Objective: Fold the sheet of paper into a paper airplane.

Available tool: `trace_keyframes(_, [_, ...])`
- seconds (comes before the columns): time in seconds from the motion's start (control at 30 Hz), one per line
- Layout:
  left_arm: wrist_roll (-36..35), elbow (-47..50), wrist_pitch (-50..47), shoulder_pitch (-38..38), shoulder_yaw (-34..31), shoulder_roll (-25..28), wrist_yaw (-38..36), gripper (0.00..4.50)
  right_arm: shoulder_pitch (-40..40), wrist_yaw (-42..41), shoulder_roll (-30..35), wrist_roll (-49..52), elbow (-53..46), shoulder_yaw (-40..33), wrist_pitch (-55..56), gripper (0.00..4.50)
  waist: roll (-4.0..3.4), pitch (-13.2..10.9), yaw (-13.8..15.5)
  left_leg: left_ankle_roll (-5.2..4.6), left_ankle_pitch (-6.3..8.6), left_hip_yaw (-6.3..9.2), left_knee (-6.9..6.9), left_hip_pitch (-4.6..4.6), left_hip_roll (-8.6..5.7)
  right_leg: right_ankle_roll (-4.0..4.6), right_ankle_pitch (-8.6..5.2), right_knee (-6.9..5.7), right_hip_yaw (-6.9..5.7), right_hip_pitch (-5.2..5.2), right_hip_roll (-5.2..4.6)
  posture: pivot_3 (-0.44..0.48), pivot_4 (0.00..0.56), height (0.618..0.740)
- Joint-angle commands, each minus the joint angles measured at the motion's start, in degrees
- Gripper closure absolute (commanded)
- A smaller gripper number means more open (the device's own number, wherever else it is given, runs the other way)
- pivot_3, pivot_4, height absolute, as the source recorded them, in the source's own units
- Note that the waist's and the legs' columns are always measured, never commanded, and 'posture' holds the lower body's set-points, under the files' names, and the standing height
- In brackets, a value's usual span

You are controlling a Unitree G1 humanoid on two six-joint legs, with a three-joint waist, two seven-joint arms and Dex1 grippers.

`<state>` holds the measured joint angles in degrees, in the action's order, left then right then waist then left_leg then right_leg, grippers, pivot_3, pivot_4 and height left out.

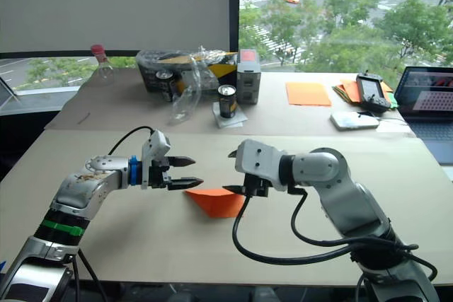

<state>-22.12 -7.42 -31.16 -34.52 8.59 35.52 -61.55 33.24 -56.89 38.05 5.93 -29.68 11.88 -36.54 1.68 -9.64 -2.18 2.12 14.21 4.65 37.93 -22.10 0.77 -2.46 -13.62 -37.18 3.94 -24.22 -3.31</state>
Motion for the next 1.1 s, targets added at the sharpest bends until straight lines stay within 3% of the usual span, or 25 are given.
trace_keyframes(0.03, [3.1,-3.3,6.3,-1.5,1.5,-0.5,-2.9,1.76,0.0,2.8,0.6,1.8,-3.0,-3.3,-4.1,0.77,0.0,0.0,-0.2,0.0,0.0,0.0,0.0,-0.01,0.0,0.0,0.0,0.0,0.0,-0.02,0.0,0.0,0.15,0.732])
trace_keyframes(0.3, [6.9,-9.5,15.0,-1.1,5.6,-2.5,-10.5,4.48,-4.1,6.5,1.1,5.3,-5.9,-5.6,-9.7,0.77,0.0,0.0,-0.2,0.0,0.0,-0.02,0.02,-0.03,-0.02,0.0,0.0,0.0,0.01,-0.01,-0.01,0.0,0.15,0.732])
trace_keyframes(0.53, [10.7,-13.8,22.0,-0.4,6.7,-4.4,-11.7,4.48,-5.9,10.6,0.0,7.7,-5.1,-6.4,-13.2,0.77,0.0,0.0,-0.2,0.0,0.0,-0.02,0.02,-0.03,-0.01,0.0,0.0,-0.01,0.01,-0.01,-0.01,0.0,0.15,0.732])
trace_keyframes(0.6, [12.8,-15.5,24.7,0.2,7.5,-4.2,-11.5,4.48,-8.8,11.9,-1.3,7.8,-3.8,-6.8,-9.7,0.77,0.02,0.0,-0.2,-0.01,0.0,-0.01,0.02,-0.02,-0.01,0.0,0.0,-0.01,0.01,0.0,0.0,0.0,0.15,0.732])
trace_keyframes(0.73, [14.4,-16.3,27.1,1.9,7.8,-4.5,-11.2,4.48,-12.1,6.7,0.0,11.2,-3.3,-5.6,-5.8,0.77,0.01,0.0,-0.2,-0.02,0.01,-0.02,0.02,-0.02,-0.02,0.0,0.0,0.0,0.01,0.02,-0.02,0.0,0.15,0.732])
trace_keyframes(0.87, [15.2,-16.1,28.2,3.0,7.8,-4.5,-10.4,4.48,-14.1,2.4,4.3,7.9,-1.8,-1.0,1.6,0.77,-0.01,0.0,-0.2,-0.04,0.02,-0.03,0.03,0.11,-0.02,-0.02,-0.01,0.0,0.02,0.13,-0.01,0.0,0.15,0.732])
trace_keyframes(1.1, [16.2,-14.7,28.9,4.9,7.8,-3.6,-9.6,4.48,-12.2,3.6,5.8,-7.4,12.9,7.5,27.3,0.77,0.0,0.1,-0.3,-0.04,0.02,-0.06,0.03,0.24,-0.02,-0.03,-0.01,-0.01,0.03,0.23,-0.01,0.0,0.15,0.732])
